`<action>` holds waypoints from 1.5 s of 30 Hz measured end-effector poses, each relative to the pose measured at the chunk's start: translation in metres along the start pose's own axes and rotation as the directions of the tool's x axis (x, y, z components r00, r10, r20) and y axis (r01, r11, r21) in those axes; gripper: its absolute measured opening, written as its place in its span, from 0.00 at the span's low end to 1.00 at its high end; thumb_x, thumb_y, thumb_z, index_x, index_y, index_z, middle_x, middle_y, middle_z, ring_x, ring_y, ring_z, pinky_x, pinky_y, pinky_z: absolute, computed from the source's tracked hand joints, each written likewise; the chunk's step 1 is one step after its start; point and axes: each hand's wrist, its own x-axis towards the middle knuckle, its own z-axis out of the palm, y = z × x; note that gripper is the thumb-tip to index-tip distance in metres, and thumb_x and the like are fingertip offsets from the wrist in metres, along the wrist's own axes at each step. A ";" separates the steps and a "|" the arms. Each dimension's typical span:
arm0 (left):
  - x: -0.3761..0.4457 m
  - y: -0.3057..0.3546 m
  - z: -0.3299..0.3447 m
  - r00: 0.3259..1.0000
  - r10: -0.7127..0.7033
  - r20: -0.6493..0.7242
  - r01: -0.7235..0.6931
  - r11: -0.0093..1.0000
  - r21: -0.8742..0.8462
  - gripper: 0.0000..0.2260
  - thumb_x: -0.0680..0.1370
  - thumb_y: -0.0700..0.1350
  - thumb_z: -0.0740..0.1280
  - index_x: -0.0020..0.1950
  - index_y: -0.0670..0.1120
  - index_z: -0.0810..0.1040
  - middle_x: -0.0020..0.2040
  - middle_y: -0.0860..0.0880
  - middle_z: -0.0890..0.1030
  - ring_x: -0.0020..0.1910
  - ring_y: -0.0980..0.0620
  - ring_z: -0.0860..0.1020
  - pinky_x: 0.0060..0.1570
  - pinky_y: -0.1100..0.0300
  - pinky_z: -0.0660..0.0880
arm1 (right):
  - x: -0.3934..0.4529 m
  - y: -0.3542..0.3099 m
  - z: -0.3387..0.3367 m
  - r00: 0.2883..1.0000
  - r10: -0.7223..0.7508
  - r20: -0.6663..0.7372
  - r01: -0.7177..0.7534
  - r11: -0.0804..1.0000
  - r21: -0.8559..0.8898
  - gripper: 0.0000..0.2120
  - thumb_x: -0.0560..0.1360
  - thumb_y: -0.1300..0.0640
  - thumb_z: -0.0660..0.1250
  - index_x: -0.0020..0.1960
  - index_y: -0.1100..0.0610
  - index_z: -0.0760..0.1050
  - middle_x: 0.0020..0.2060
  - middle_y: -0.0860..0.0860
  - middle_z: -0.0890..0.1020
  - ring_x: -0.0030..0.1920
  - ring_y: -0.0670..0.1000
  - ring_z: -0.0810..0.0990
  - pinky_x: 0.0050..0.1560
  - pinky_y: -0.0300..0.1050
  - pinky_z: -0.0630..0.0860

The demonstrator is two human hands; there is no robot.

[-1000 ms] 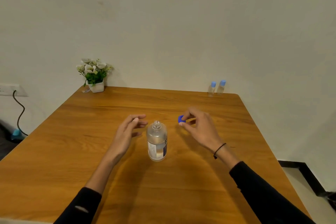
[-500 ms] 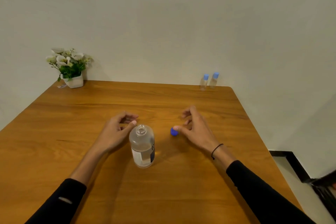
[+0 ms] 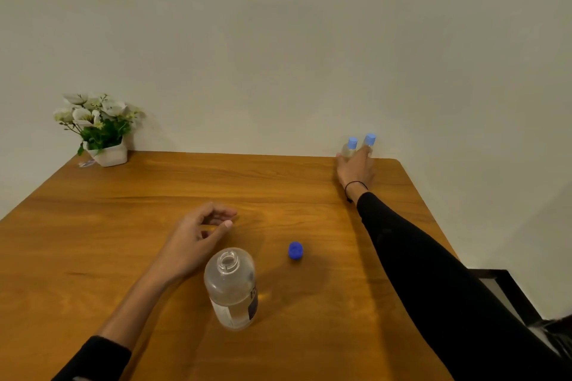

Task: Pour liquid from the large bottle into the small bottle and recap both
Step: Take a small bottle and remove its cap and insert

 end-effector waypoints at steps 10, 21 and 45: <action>-0.015 0.053 -0.027 0.985 0.088 -0.150 -0.100 0.992 -0.078 0.10 0.81 0.47 0.73 0.63 0.57 0.82 0.58 0.60 0.85 0.58 0.64 0.82 0.49 0.67 0.80 | -0.069 -0.025 -0.044 0.958 -0.284 0.023 0.259 0.902 0.345 0.12 0.77 0.52 0.73 0.51 0.60 0.77 0.42 0.59 0.83 0.40 0.59 0.83 0.43 0.56 0.83; -0.068 0.170 -0.011 0.861 0.411 -0.298 -0.383 0.911 0.153 0.24 0.77 0.49 0.76 0.73 0.55 0.79 0.53 0.69 0.81 0.55 0.69 0.81 0.42 0.74 0.78 | -0.248 -0.117 -0.170 0.612 -0.706 0.356 0.419 0.671 0.611 0.11 0.75 0.51 0.79 0.53 0.57 0.84 0.38 0.56 0.86 0.36 0.58 0.85 0.37 0.51 0.84; -0.115 0.139 -0.004 0.937 0.251 -0.243 -0.260 0.966 -0.006 0.20 0.79 0.56 0.75 0.70 0.53 0.82 0.53 0.59 0.87 0.56 0.64 0.84 0.45 0.71 0.80 | -0.256 -0.119 -0.201 0.246 -0.870 0.428 0.923 0.345 0.171 0.07 0.82 0.51 0.69 0.59 0.49 0.78 0.51 0.49 0.78 0.49 0.49 0.78 0.50 0.53 0.80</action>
